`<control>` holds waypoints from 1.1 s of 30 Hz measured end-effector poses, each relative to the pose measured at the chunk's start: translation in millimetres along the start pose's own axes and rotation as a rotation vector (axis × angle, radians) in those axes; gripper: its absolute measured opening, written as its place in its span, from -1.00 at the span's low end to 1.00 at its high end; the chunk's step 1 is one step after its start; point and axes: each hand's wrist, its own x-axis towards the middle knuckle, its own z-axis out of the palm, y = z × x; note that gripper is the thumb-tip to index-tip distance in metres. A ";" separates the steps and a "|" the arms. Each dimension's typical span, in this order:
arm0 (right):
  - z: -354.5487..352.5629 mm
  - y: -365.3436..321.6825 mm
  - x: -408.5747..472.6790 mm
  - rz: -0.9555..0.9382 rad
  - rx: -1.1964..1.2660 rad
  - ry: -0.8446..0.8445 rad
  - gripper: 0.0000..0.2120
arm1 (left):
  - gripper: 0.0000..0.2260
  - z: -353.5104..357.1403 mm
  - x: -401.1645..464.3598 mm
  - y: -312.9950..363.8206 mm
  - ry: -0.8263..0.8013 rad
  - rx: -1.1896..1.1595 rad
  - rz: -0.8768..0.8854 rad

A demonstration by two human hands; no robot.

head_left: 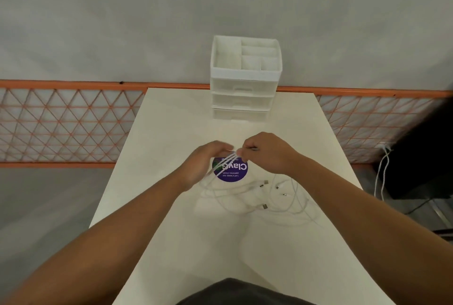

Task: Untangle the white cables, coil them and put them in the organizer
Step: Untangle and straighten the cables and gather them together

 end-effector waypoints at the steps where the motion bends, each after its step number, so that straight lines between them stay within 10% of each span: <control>1: 2.9 -2.3 3.2 -0.001 0.017 -0.028 -0.70 | -0.69 5.1 2.6 10.2 -0.053 0.050 0.033; 15: -11.9 5.9 -0.6 0.172 -0.102 -0.013 -0.52 | -0.62 -5.9 7.0 14.2 -0.158 0.225 0.122; 33: -42.3 14.2 -12.1 0.080 0.088 -0.133 -0.82 | -0.69 -17.4 5.7 26.0 -0.062 0.208 0.105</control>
